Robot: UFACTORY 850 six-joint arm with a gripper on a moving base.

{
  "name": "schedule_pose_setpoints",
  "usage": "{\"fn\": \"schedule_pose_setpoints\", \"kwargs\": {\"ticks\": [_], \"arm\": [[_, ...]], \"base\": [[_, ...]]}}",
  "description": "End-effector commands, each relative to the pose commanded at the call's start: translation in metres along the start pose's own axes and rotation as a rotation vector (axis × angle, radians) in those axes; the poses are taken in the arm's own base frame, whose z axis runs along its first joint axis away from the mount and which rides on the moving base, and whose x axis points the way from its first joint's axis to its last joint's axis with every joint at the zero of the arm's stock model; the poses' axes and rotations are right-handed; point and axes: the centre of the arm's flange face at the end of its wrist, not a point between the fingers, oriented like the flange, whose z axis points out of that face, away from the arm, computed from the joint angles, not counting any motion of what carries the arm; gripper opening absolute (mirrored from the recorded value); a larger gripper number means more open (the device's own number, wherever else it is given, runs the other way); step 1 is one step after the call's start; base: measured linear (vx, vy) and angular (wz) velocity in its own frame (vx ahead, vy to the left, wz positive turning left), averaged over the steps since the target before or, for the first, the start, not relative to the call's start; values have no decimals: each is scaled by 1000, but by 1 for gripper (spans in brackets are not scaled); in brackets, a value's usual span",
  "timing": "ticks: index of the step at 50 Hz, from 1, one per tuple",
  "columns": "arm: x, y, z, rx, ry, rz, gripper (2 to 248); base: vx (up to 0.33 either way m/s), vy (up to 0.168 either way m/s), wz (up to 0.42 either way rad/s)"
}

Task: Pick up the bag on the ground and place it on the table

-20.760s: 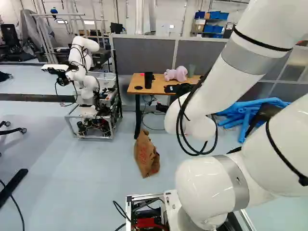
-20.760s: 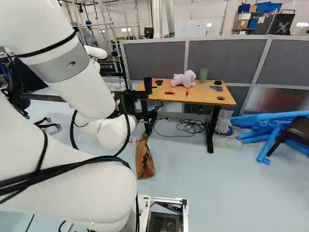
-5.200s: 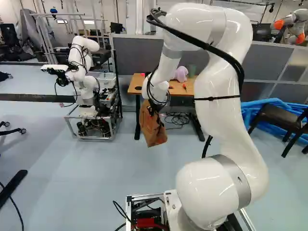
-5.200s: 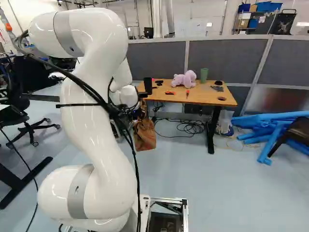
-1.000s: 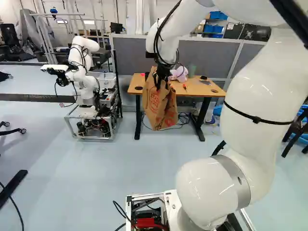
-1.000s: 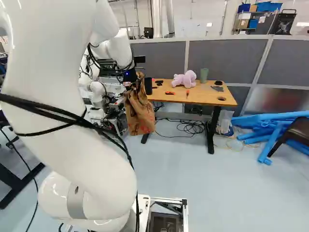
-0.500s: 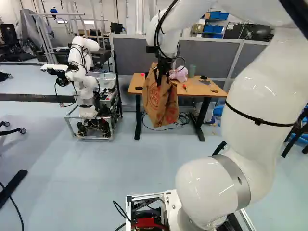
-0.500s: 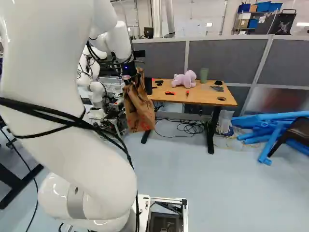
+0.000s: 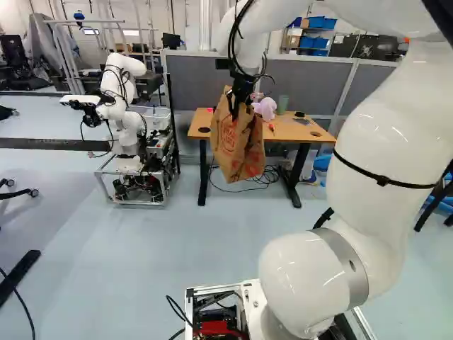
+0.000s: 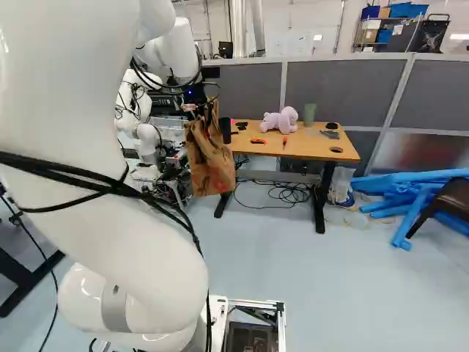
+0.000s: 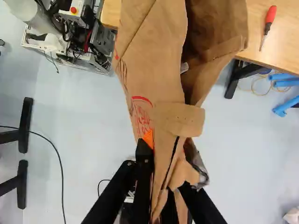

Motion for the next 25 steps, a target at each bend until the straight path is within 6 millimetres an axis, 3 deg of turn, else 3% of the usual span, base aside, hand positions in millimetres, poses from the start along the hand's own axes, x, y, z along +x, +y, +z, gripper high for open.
{"fn": "schedule_pose_setpoints", "kwargs": {"ticks": [25], "arm": [[10, 2, -31, -1, -7, 4, 21]], "base": [[0, 0, 0]]}}
